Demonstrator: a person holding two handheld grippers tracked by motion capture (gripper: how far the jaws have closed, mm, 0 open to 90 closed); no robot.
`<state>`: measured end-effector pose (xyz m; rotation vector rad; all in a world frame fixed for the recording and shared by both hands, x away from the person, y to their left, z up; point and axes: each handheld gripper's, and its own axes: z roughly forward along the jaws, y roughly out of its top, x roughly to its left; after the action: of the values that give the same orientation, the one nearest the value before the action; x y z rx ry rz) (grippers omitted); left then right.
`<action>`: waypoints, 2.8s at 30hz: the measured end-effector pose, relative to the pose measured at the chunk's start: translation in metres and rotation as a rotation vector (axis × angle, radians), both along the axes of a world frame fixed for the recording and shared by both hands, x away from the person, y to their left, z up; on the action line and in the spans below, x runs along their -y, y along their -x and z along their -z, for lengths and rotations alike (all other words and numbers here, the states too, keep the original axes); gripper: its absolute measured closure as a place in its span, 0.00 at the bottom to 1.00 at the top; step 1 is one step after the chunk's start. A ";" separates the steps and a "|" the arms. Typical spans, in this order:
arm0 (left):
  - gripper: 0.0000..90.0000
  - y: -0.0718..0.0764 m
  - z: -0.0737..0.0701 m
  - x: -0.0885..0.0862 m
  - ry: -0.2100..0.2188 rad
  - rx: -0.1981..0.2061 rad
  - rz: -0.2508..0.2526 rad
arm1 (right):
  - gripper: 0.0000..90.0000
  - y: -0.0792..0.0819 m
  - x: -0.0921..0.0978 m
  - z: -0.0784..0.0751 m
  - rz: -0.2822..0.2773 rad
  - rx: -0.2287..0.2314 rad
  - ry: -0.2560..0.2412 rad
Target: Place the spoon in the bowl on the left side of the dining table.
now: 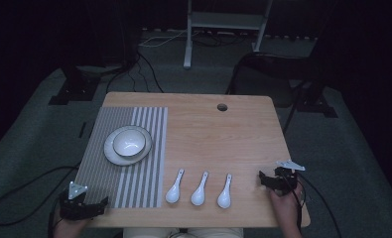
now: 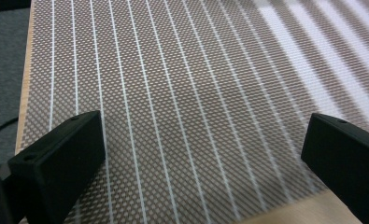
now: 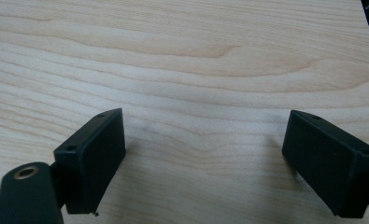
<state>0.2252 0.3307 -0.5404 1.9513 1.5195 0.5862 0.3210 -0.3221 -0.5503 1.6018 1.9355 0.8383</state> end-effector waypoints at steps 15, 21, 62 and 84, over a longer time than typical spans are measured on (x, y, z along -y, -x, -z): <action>0.00 0.014 -0.001 -0.009 0.018 -0.009 -0.028 | 0.14 0.000 0.000 0.000 0.000 0.000 0.000; 0.00 0.012 -0.001 -0.008 -0.007 -0.015 -0.025 | 0.14 0.000 0.000 0.000 0.000 0.000 0.000; 0.00 -0.006 -0.017 0.023 0.042 -0.033 0.119 | 0.14 0.000 0.000 0.000 0.006 0.000 -0.001; 0.00 -0.023 -0.029 0.060 0.028 -0.018 0.226 | 0.14 0.000 0.000 0.000 0.006 0.000 -0.001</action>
<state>0.2478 0.2705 -0.5112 2.0759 1.2867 0.4487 0.3210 -0.3223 -0.5503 1.6078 1.9296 0.8367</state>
